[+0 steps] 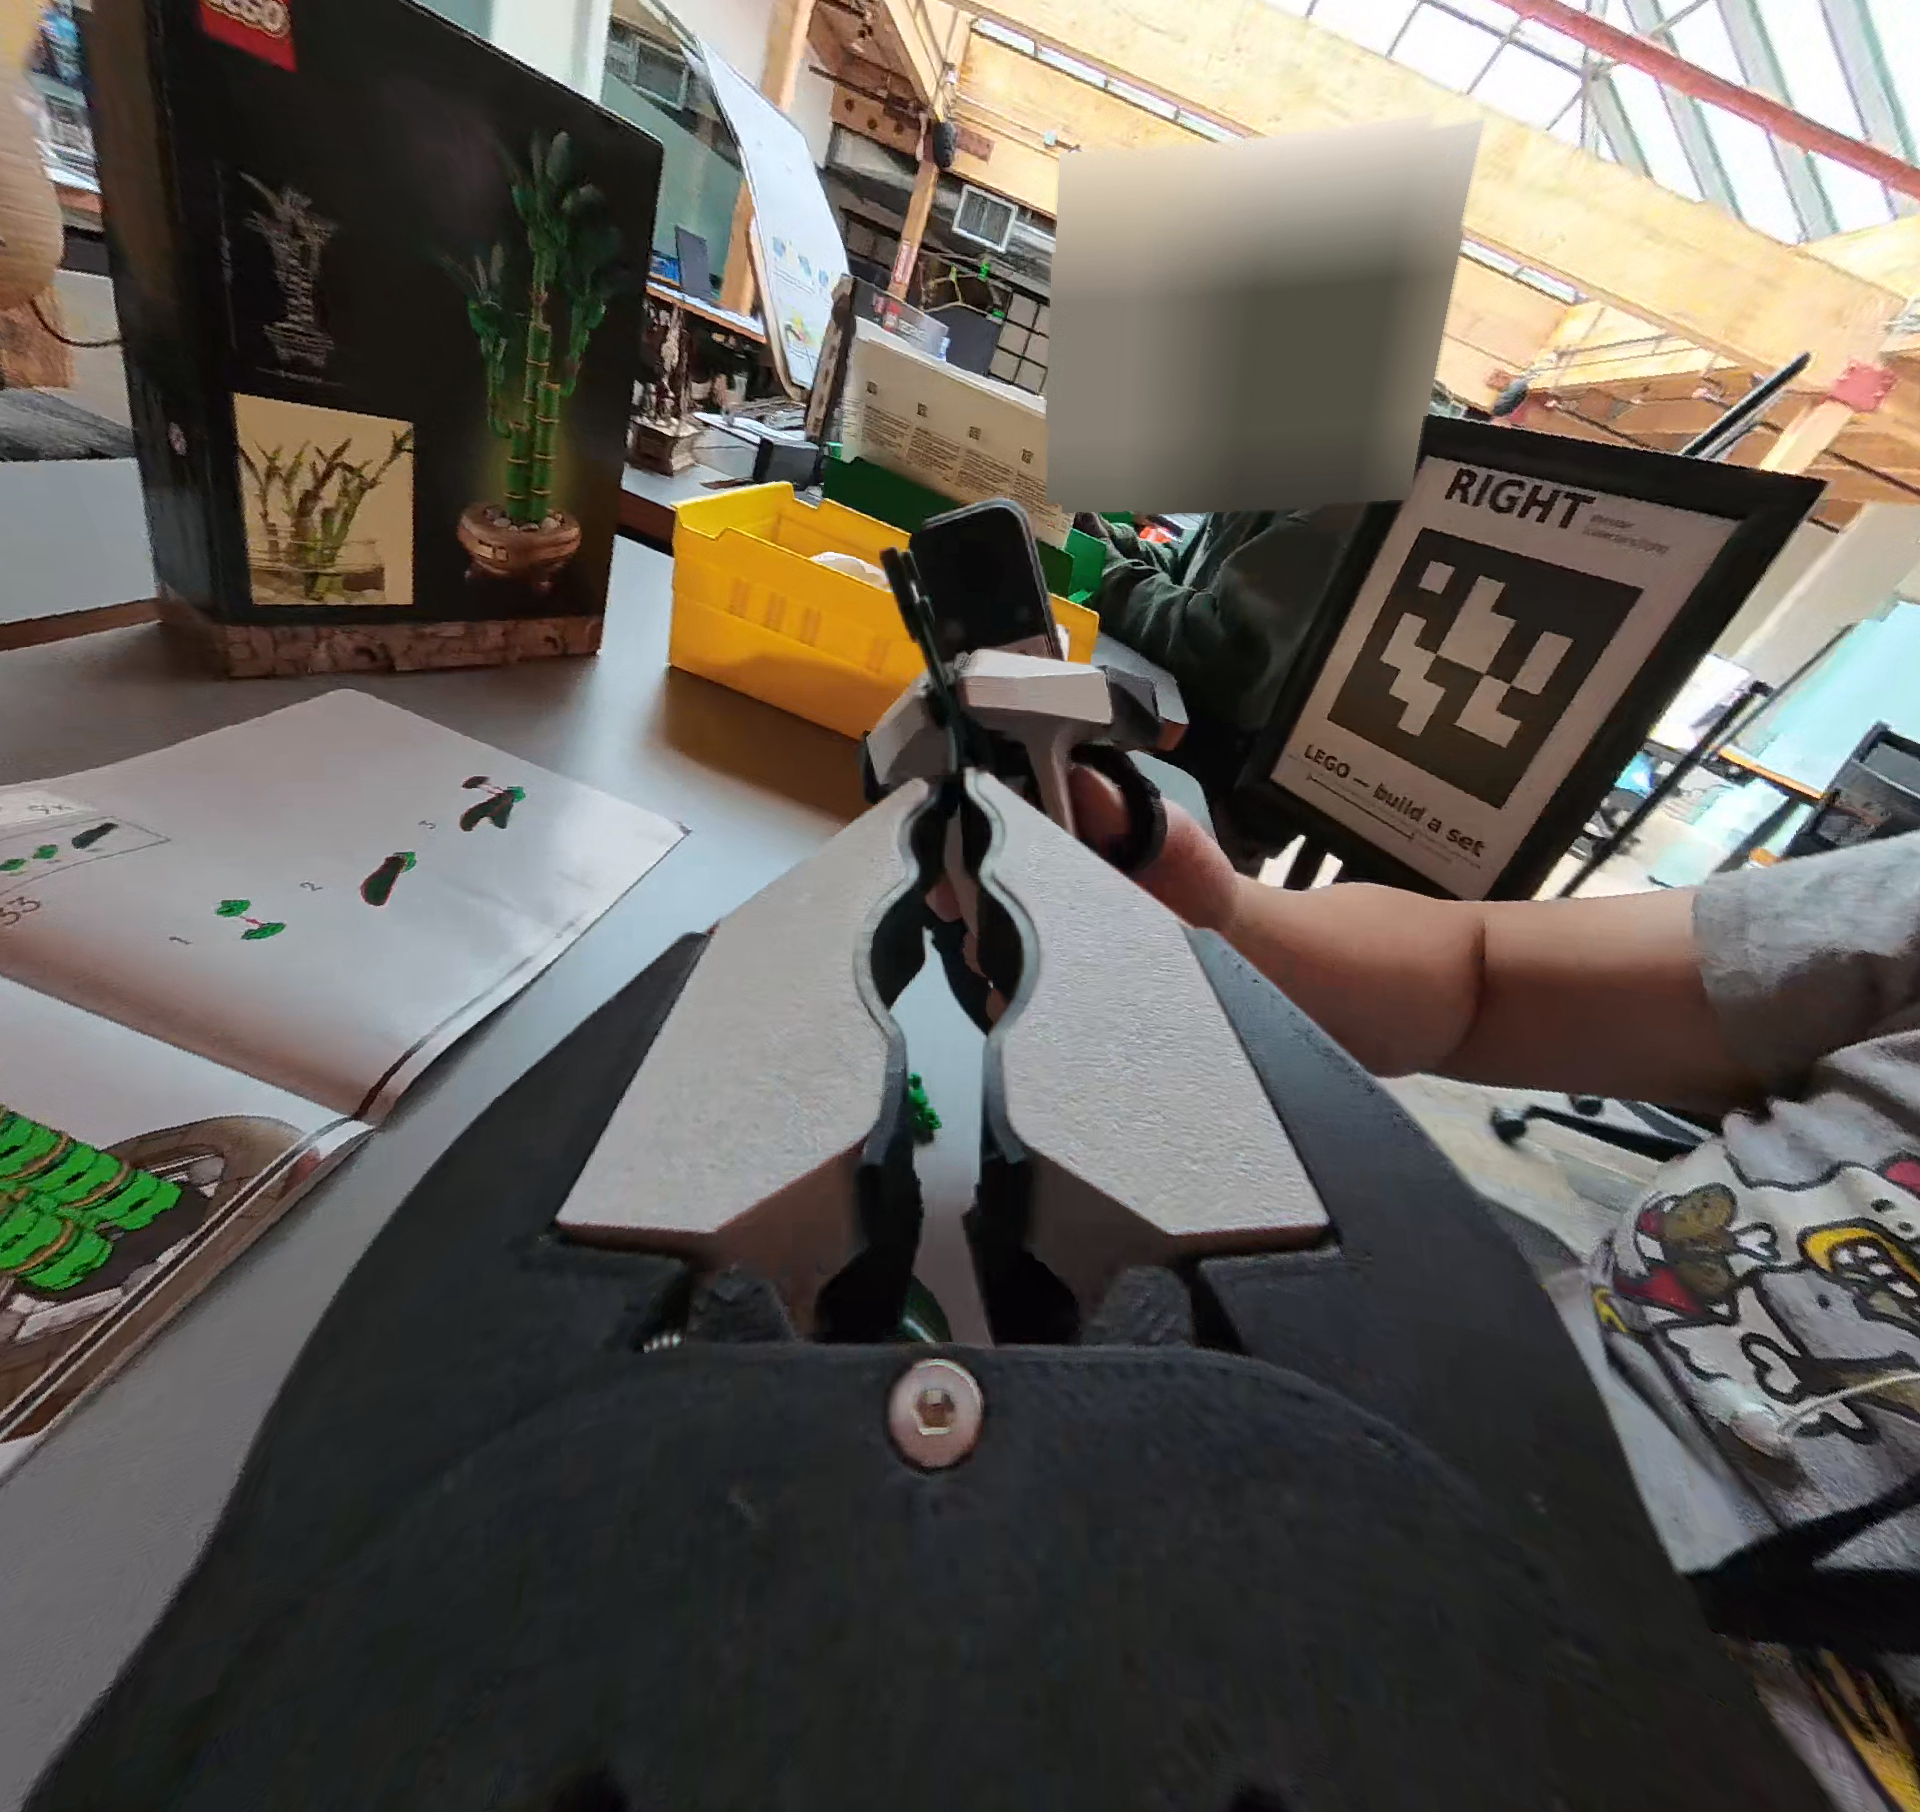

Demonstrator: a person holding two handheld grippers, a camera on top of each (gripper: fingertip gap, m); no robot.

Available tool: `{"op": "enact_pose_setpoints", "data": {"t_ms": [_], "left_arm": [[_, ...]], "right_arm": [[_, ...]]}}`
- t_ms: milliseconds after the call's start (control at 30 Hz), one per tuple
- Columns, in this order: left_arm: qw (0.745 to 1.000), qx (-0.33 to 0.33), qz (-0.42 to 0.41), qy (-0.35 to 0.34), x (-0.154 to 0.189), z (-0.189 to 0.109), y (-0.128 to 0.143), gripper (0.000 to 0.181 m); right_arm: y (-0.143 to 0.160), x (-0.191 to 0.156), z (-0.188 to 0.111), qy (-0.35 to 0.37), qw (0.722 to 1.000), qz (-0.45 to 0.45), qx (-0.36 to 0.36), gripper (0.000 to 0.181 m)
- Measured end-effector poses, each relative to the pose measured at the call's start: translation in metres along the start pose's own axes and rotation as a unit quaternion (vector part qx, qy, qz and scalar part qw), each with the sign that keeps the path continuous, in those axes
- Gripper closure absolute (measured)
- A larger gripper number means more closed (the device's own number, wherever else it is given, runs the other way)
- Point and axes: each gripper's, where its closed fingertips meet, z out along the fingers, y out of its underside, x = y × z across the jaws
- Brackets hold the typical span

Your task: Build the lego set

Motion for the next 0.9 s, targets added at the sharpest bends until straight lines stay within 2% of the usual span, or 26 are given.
{"op": "enact_pose_setpoints", "data": {"t_ms": [133, 233, 300, 400, 433, 567, 667, 800, 900], "left_arm": [[0.998, -0.018, -0.037, 0.046, 0.009, -0.005, 0.001, 0.181], [0.987, -0.041, -0.103, 0.117, 0.024, -0.011, 0.003, 0.181], [0.971, -0.063, -0.162, 0.164, 0.033, -0.015, 0.007, 0.181], [0.941, -0.122, -0.234, 0.214, 0.042, -0.018, 0.024, 0.181], [0.934, -0.136, -0.244, 0.224, 0.044, -0.018, 0.030, 0.181], [0.918, -0.170, -0.249, 0.257, 0.057, -0.015, 0.043, 0.181], [0.909, -0.172, -0.245, 0.290, 0.071, -0.015, 0.041, 0.181], [0.897, -0.157, -0.241, 0.336, 0.086, -0.018, 0.034, 0.181], [0.887, -0.144, -0.245, 0.364, 0.093, -0.019, 0.029, 0.181]], "right_arm": [[0.003, -0.005, -0.001, -0.019, 0.999, -0.010, -0.041, 0.177], [-0.007, -0.002, -0.010, -0.009, 0.993, -0.086, -0.075, 0.153], [-0.004, 0.001, -0.021, 0.005, 0.971, -0.197, -0.136, 0.145], [0.015, 0.003, -0.039, 0.001, 0.910, -0.352, -0.220, 0.142], [0.023, -0.003, -0.042, -0.022, 0.904, -0.358, -0.231, 0.142], [0.043, -0.021, -0.038, -0.094, 0.926, -0.269, -0.249, 0.144], [0.055, -0.043, -0.038, -0.162, 0.927, -0.219, -0.258, 0.161], [0.050, -0.063, -0.033, -0.204, 0.935, -0.188, -0.223, 0.170], [0.046, -0.075, -0.031, -0.227, 0.938, -0.167, -0.201, 0.164]]}}
